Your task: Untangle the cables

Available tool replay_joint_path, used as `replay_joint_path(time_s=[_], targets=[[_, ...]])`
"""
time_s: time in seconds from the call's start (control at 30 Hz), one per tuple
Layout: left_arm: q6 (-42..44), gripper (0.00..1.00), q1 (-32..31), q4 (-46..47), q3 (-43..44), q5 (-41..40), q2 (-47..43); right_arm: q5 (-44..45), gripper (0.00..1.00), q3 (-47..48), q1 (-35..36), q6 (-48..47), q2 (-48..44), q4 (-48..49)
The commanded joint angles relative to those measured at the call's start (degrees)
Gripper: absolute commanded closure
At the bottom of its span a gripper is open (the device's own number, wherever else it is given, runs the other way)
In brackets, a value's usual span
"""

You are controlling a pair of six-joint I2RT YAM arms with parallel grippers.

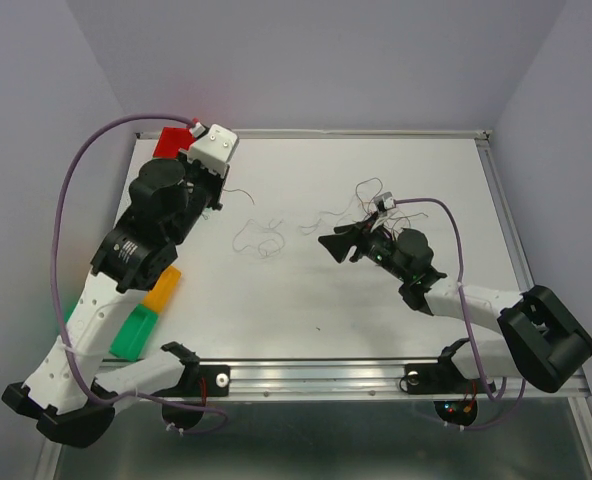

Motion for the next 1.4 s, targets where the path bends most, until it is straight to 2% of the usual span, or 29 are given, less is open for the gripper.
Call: replay_joint_path(time_s=[0.0, 0.27, 0.4, 0.57, 0.77, 1.0, 1.07, 1.27, 1.37], targets=[[0.42, 1.00, 0.04, -1.36, -5.96, -4.70, -5.75, -0.90, 0.29, 1.33, 0.42, -0.72, -0.80, 1.83], [2.26, 1.00, 4.33, -6.90, -15.90, -5.58, -12.88, -1.25, 0.29, 1.42, 0.42, -0.54, -0.63, 1.66], [7.25, 1.00, 9.96, -11.46, -19.50, 2.22, -15.68, -1.42, 0.29, 1.25, 0.50, -0.54, -1.07, 1.66], [11.48, 1.00, 12.34, -15.94, -26.26, -0.91, -21.14, -1.86, 0.29, 1.51, 0.51, -0.19, -0.98, 1.66], [13.50, 1.00, 12.43, -18.59, -32.68, -16.37, -26.15, -2.04, 0.29, 1.51, 0.42, -0.10, -0.80, 1.66], [16.75, 1.00, 12.34, -22.81, -36.47, -23.41, -28.09, -2.39, 0.29, 1.77, 0.42, -0.02, -0.28, 1.75], [18.42, 1.00, 12.34, -22.72, -38.13, -27.80, -28.79, -2.39, 0.29, 1.86, 0.42, -0.02, -0.10, 1.66], [20.54, 1.00, 12.34, -23.34, -34.98, -35.80, -28.97, -2.65, 0.29, 2.21, 0.42, 0.07, 0.86, 1.66], [24.65, 1.00, 12.34, -17.92, -32.09, -40.99, -29.06, -2.92, 0.29, 2.48, 0.50, 0.07, 1.04, 1.66]])
